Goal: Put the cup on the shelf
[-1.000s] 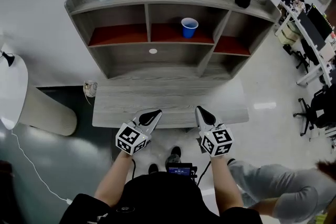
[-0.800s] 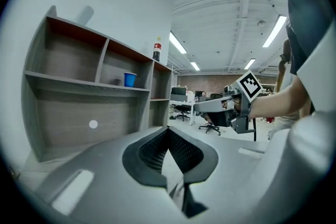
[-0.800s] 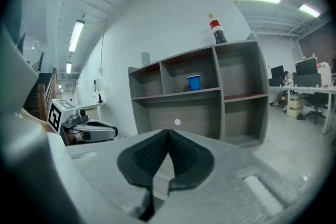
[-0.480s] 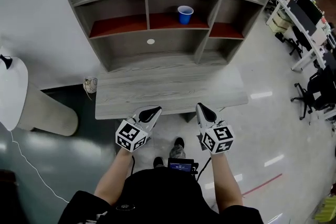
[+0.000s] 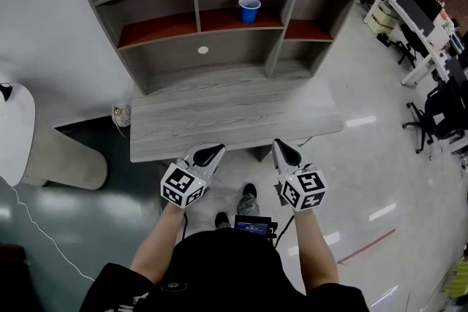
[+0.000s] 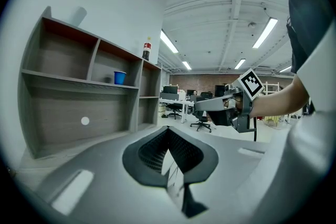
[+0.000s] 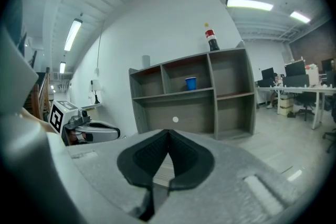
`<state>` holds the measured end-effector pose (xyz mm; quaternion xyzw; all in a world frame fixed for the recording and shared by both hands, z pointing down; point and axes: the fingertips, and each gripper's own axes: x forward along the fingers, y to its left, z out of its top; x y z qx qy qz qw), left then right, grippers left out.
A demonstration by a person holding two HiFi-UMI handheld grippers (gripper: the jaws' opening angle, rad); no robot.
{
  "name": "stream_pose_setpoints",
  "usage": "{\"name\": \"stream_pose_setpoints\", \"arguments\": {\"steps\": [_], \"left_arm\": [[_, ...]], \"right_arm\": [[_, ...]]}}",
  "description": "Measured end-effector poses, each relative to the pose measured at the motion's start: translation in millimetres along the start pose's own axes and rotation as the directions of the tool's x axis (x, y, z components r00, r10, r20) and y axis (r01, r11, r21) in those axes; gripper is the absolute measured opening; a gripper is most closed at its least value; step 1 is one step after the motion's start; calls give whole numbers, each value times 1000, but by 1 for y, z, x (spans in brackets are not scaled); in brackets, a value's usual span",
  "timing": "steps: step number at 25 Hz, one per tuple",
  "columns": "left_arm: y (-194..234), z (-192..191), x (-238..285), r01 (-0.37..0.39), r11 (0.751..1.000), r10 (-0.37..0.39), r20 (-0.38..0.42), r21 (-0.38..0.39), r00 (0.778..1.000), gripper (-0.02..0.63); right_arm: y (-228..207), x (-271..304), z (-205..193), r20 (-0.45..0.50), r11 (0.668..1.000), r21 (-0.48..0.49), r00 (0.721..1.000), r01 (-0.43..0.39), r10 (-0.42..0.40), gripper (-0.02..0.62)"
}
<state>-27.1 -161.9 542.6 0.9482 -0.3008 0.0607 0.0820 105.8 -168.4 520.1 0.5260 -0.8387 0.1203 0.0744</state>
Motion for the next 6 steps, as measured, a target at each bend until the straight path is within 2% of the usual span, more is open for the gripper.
{"name": "stream_pose_setpoints", "arguments": {"steps": [6], "left_arm": [[-2, -1, 5, 2, 1000, -2, -6, -2, 1000, 3]], "right_arm": [[-5, -2, 0, -3, 1000, 2, 1000, 1, -1, -3]]}}
